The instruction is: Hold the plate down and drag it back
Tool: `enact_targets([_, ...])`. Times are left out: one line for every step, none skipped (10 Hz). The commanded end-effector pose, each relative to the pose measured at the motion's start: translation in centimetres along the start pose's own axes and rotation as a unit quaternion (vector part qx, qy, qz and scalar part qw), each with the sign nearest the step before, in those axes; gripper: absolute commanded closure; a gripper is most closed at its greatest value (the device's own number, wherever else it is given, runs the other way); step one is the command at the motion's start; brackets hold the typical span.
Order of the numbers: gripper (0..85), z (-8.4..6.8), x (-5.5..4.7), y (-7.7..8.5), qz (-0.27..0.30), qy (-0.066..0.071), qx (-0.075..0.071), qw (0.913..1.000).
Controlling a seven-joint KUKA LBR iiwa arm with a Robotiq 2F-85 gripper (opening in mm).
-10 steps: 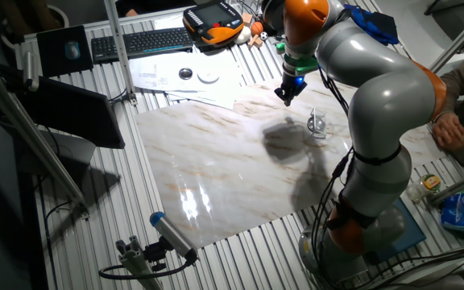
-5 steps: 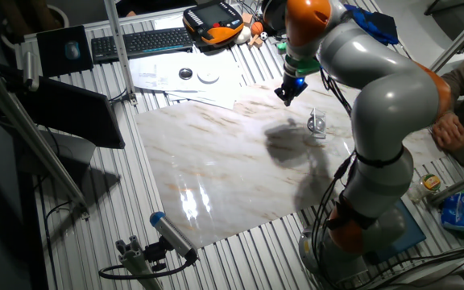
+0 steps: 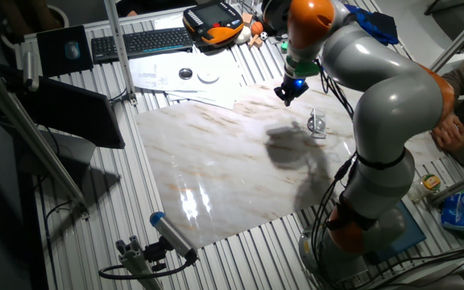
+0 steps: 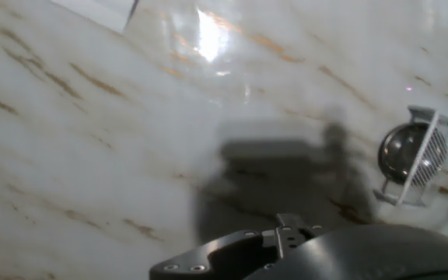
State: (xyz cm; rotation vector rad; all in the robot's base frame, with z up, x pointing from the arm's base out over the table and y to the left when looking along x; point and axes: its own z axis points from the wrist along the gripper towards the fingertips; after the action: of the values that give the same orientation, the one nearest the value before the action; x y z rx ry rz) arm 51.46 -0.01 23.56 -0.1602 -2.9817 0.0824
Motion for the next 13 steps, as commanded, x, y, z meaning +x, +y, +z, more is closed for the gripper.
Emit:
enact_targets([85.0,0.0,0.0,0.0,0.015,-0.002,0.028,0.9995])
enact_targets([85.0,0.0,0.0,0.0,0.028,-0.010,0.035,0.9989])
enact_targets([85.0,0.0,0.0,0.0,0.026,-0.017,0.048,0.9984])
enact_targets([85.0,0.0,0.0,0.0,0.022,-0.014,0.054,0.9982])
enact_targets([85.0,0.2,-0.2,-0.3,0.015,-0.012,0.065,0.9977])
enact_targets([85.0,0.7,-0.6,-0.9,0.013,-0.008,0.064,0.9978])
enact_targets([85.0,1.5,-1.1,-1.5,0.016,0.004,0.078,0.9969])
enact_targets([85.0,2.3,-1.6,-2.1,0.021,0.008,0.101,0.9947])
enact_targets([85.0,3.4,-1.8,-2.6,0.020,0.001,0.109,0.9938])
enact_targets([85.0,4.7,-2.1,-3.2,0.014,-0.004,0.110,0.9938])
enact_targets([85.0,6.0,-2.1,-4.1,0.005,-0.010,0.113,0.9936])
enact_targets([85.0,7.3,-2.1,-5.1,-0.004,-0.014,0.113,0.9935])
enact_targets([85.0,8.7,-2.1,-6.4,-0.017,-0.016,0.116,0.9930])
